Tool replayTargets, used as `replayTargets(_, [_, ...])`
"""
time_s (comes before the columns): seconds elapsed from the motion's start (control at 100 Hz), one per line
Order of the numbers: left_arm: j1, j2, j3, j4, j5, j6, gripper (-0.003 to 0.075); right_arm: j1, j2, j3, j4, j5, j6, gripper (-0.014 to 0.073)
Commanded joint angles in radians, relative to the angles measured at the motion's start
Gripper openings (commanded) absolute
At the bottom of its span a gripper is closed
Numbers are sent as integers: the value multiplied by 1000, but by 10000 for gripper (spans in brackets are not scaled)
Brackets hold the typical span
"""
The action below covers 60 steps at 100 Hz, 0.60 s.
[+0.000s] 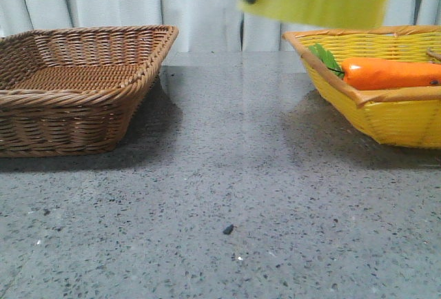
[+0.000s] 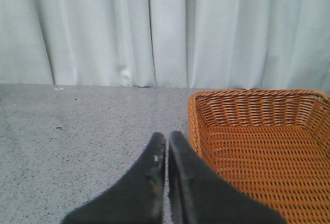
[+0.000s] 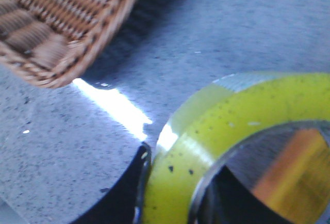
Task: Transfer tape with both arms
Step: 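Carry the tape roll out and set it upright on the table between baskets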
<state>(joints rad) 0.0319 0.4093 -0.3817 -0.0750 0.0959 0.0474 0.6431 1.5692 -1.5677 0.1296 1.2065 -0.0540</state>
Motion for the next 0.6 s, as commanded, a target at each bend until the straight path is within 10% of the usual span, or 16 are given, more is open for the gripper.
replayTargets(0.0, [0,11,-37,-11,-77,-8,-21,45,-11,-35,2,-62,-7,-38])
replayTargets(0.59, [0,11,-37,-11,-77,-8,-20,94,159,-35,0,-86,-7,38])
